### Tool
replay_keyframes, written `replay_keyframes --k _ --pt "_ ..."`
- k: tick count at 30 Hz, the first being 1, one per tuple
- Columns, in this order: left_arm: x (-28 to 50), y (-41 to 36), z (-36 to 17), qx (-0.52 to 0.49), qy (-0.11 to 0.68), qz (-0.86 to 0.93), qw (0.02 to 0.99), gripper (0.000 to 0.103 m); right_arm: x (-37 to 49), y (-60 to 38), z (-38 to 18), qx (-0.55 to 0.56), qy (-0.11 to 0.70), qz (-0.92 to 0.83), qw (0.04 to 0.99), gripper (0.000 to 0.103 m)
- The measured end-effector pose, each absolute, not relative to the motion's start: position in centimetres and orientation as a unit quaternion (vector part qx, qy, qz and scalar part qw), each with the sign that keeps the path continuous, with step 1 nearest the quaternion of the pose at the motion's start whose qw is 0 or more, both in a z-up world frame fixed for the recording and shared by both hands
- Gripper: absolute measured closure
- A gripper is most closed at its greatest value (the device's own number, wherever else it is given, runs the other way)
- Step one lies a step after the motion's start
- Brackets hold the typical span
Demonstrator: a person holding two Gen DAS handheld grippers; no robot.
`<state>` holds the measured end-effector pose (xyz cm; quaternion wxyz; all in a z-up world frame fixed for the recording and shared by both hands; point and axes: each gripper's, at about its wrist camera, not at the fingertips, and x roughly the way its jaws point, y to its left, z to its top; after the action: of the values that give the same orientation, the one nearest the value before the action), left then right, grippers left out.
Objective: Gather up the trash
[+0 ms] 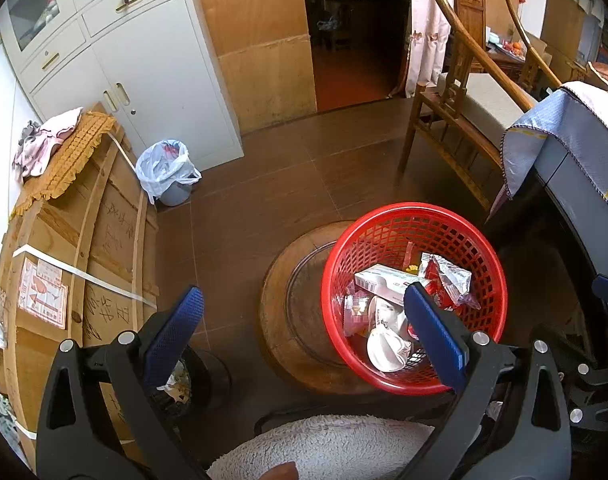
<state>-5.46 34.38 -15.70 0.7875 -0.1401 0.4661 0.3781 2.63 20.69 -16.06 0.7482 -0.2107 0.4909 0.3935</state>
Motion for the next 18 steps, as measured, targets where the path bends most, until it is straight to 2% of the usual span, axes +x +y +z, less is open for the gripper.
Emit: replay_keyframes --k 18 --pt "-5.62 34.65 -15.81 -0.145 0.468 0.378 0.785 0.007 2.55 20.78 -16.11 -0.212 0.492 0.395 0.747 0.008"
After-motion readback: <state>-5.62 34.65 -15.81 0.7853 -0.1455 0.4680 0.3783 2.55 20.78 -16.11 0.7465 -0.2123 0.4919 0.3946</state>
